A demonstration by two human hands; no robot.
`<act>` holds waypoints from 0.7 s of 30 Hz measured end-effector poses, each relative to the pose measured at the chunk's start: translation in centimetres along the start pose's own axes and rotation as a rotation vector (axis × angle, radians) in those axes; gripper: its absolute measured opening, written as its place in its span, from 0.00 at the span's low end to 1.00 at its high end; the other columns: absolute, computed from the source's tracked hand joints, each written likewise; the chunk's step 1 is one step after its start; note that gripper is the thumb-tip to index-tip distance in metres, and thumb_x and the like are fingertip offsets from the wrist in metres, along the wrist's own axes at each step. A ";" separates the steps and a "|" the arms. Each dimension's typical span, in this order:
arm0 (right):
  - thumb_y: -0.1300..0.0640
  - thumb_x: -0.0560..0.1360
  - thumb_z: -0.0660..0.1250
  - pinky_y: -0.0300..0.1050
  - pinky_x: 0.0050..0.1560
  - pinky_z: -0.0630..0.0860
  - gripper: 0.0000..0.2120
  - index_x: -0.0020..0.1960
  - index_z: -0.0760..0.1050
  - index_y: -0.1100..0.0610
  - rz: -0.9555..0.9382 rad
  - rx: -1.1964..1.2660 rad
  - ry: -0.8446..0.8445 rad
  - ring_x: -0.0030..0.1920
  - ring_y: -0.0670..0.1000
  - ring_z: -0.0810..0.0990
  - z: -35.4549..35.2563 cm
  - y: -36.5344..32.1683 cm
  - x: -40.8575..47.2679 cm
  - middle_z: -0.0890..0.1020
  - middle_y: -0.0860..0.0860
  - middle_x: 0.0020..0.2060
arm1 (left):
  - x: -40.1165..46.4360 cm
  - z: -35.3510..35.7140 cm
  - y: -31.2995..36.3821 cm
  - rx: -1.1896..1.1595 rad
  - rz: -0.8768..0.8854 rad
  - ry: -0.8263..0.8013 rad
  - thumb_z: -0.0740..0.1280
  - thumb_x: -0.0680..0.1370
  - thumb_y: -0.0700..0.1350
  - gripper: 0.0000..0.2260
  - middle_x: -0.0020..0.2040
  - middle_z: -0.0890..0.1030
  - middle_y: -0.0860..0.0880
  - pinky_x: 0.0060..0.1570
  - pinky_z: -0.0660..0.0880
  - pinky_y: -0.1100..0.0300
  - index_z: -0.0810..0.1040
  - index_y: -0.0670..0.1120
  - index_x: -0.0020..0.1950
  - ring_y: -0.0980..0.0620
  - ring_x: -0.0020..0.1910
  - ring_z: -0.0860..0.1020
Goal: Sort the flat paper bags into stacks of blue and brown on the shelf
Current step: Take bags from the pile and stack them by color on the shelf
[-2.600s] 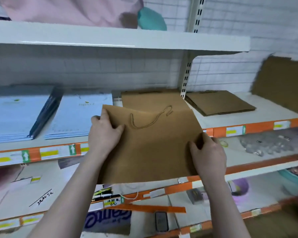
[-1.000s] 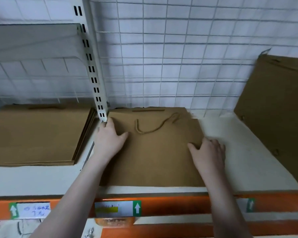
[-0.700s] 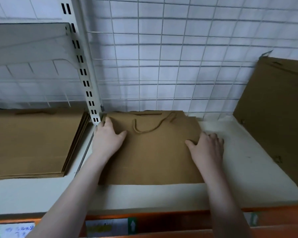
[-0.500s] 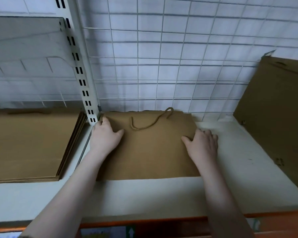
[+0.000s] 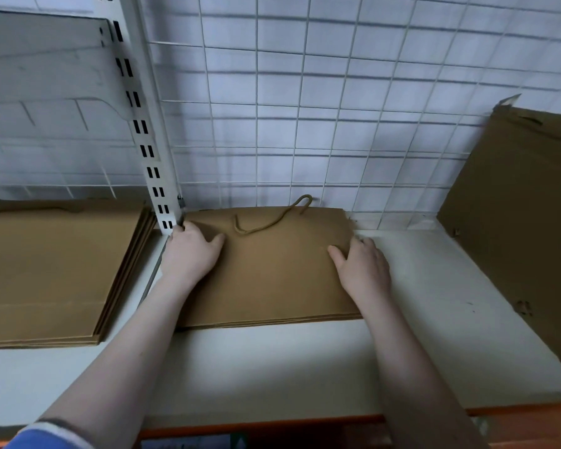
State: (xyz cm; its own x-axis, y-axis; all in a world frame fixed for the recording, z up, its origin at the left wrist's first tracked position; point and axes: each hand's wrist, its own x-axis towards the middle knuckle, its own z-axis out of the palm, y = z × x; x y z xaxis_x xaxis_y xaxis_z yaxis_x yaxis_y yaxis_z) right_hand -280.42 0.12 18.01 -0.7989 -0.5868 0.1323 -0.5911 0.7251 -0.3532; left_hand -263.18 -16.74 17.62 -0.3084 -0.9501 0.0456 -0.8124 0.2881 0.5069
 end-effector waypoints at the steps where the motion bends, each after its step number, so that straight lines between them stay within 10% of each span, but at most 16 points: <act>1: 0.45 0.80 0.56 0.49 0.55 0.69 0.23 0.62 0.70 0.63 -0.008 -0.007 -0.003 0.60 0.60 0.73 0.0 -0.1 0.0 0.73 0.59 0.61 | 0.1 0.0 0.0 0.006 -0.005 0.001 0.61 0.78 0.56 0.29 0.66 0.68 0.34 0.60 0.68 0.48 0.65 0.34 0.67 0.36 0.65 0.68; 21: 0.47 0.78 0.59 0.50 0.63 0.65 0.25 0.70 0.66 0.60 -0.305 0.054 0.005 0.65 0.57 0.69 0.4 -5.0 -10.0 0.73 0.57 0.62 | -10.7 -5.1 -5.0 0.185 0.011 0.333 0.65 0.76 0.53 0.24 0.65 0.72 0.39 0.60 0.67 0.48 0.71 0.41 0.67 0.37 0.63 0.69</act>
State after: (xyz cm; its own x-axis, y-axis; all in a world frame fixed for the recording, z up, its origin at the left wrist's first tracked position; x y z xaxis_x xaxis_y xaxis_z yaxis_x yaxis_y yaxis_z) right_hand -269.45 2.25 18.09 -0.5861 -0.7726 0.2442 -0.7971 0.4957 -0.3450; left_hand -253.30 -8.60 19.03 -0.1645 -0.9250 0.3424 -0.8952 0.2858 0.3419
